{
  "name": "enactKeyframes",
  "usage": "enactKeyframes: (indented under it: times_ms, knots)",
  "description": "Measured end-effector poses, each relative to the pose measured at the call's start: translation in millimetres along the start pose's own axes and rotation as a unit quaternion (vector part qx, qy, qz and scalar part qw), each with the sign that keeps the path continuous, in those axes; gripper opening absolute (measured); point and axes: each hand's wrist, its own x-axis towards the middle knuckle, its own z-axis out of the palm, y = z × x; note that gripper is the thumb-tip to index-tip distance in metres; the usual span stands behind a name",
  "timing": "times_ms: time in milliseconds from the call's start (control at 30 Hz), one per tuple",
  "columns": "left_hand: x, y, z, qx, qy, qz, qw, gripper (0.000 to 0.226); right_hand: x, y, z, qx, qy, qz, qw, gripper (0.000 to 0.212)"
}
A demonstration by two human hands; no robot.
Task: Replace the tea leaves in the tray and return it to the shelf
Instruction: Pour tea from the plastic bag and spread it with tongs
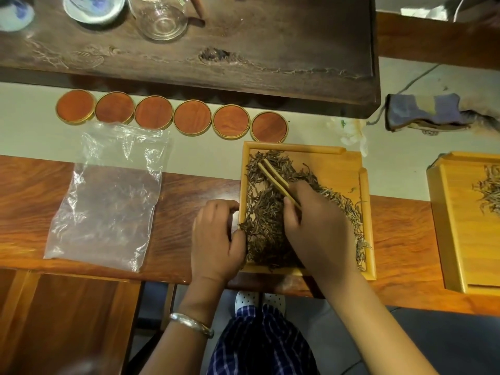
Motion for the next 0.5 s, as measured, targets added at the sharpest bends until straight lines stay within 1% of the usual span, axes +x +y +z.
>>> enactKeyframes:
  times_ms: [67, 133, 233, 300, 333, 433, 500]
  knots:
    - [0.0, 0.3, -0.1, -0.001, 0.0, -0.002, 1.0, 0.032, -12.5, 5.6, -10.1, 0.039, 0.012, 0.023, 0.999, 0.011]
    - [-0.2, 0.5, 0.0, -0.002, 0.002, -0.002, 1.0, 0.032, -32.1, 11.3, -20.3, 0.056, 0.015, 0.041, 0.997, 0.004]
    - [-0.3, 1.3, 0.0, -0.003, 0.005, -0.004, 1.0, 0.032, -57.5, 15.0, -25.2, 0.071, 0.005, 0.051, 0.996, 0.009]
    - [-0.7, 1.7, 0.1, -0.004, 0.005, -0.004, 1.0, 0.032, -62.2, 13.1, -20.0, 0.081, -0.008, 0.066, 0.994, 0.006]
    - [-1.0, 1.8, -0.1, -0.004, 0.005, -0.005, 1.0, 0.032, -60.3, 11.0, -16.1, 0.08, -0.016, 0.071, 0.994, 0.003]
    - [-0.8, 1.5, 0.0, -0.003, 0.002, -0.004, 1.0, 0.032, -47.0, 4.3, -4.7, 0.064, -0.041, 0.078, 0.994, 0.009]
    - [-0.7, 1.4, 0.0, -0.002, 0.003, -0.003, 1.0, 0.033, -40.3, 2.9, -2.2, 0.064, -0.039, 0.079, 0.994, 0.01]
